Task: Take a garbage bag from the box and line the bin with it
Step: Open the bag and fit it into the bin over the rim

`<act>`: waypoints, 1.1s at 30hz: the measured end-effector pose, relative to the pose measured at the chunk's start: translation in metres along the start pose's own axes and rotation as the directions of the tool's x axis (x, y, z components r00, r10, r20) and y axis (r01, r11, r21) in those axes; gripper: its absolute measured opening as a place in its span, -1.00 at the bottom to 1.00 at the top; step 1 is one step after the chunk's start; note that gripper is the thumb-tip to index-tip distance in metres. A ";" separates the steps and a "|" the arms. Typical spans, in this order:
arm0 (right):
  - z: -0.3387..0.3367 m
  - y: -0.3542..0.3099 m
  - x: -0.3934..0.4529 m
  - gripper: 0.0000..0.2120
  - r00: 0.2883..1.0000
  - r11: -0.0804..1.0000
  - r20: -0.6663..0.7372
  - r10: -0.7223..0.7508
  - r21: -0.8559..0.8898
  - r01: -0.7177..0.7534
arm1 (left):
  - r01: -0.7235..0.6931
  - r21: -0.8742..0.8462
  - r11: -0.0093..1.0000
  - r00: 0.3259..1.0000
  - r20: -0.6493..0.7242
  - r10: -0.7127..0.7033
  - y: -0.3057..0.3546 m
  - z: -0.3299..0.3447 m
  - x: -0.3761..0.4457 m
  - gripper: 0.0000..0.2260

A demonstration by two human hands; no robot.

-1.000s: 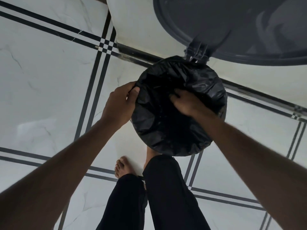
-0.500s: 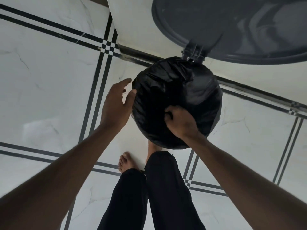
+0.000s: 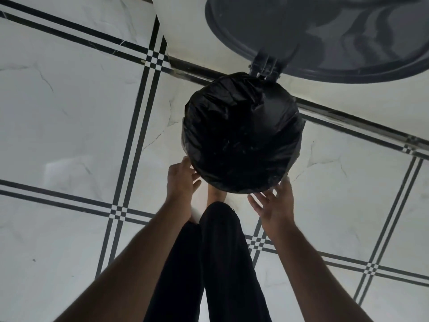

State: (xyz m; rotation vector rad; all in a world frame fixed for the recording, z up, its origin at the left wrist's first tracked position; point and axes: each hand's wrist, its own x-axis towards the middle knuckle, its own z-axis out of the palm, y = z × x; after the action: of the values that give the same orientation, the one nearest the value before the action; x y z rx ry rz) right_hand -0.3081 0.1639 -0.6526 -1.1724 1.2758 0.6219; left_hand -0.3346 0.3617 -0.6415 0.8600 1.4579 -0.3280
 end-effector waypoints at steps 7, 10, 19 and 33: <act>0.013 0.013 0.004 -0.40 0.991 0.922 0.010 0.134 0.366 -0.129 | 0.110 -0.173 0.979 0.993 0.052 -0.102 -0.007 0.003 0.005 -0.67; 0.008 0.017 0.008 -0.39 0.988 0.888 0.050 0.147 0.433 -0.154 | 0.095 -0.152 0.984 0.996 0.014 -0.094 -0.011 0.001 0.006 -0.67; 0.002 0.010 0.019 -0.49 0.994 0.928 -0.005 0.110 0.359 -0.100 | 0.201 -0.280 0.939 0.979 0.097 -0.181 -0.006 0.001 0.011 -0.61; 0.030 -0.111 0.038 -0.80 0.794 0.611 0.115 -0.596 -0.577 0.542 | -0.654 0.579 0.486 0.709 0.245 0.662 0.074 0.021 0.036 -0.66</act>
State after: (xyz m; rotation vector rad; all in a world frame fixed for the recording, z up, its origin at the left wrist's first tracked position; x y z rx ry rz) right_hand -0.1888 0.1441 -0.6565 -2.0460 0.6876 0.4834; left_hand -0.2646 0.4077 -0.6557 1.9203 0.8867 -0.2138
